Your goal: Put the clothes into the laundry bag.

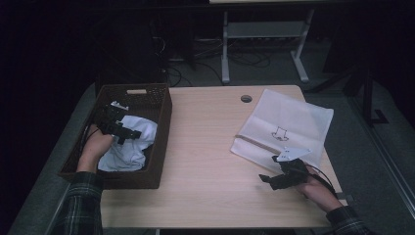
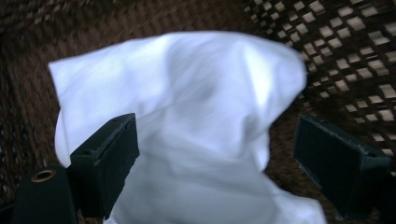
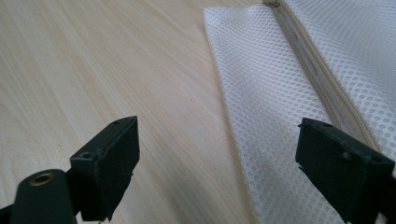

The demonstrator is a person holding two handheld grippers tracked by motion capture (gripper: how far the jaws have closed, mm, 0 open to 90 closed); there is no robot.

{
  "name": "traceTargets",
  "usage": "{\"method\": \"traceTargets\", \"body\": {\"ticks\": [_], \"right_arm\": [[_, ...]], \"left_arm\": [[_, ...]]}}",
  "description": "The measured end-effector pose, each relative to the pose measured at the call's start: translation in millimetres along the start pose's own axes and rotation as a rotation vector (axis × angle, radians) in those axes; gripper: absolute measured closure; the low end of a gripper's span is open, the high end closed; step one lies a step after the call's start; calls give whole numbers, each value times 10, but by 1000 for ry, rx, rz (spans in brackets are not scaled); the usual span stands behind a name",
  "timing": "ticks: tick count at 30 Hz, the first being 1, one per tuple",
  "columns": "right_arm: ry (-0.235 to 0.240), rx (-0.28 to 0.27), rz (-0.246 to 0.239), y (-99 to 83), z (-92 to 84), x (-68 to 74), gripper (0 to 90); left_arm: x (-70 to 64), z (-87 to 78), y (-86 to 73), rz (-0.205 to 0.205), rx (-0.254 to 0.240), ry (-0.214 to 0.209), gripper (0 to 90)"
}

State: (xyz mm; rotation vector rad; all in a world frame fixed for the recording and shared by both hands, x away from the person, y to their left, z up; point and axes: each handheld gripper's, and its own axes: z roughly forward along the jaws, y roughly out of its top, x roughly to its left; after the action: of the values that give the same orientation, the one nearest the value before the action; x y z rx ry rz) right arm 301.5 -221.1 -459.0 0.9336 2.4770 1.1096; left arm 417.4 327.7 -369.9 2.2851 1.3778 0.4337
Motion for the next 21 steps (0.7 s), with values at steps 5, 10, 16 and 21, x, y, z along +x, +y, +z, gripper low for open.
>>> {"method": "traceTargets", "body": {"ticks": [5,10,16,21], "right_arm": [[2,6,-2,-5,2,2,127],[2,12,-12,-8,6,12,127],[1,14,-13,-10,5,12,127],[7,17,-20,-12,10,21,127]], "left_arm": [[80,97,-40,-19,46,5,143],[139,240,-113,-44,90,17,143],[131,422,-195,-64,151,12,137],[136,493,-237,-77,160,11,98]]}}
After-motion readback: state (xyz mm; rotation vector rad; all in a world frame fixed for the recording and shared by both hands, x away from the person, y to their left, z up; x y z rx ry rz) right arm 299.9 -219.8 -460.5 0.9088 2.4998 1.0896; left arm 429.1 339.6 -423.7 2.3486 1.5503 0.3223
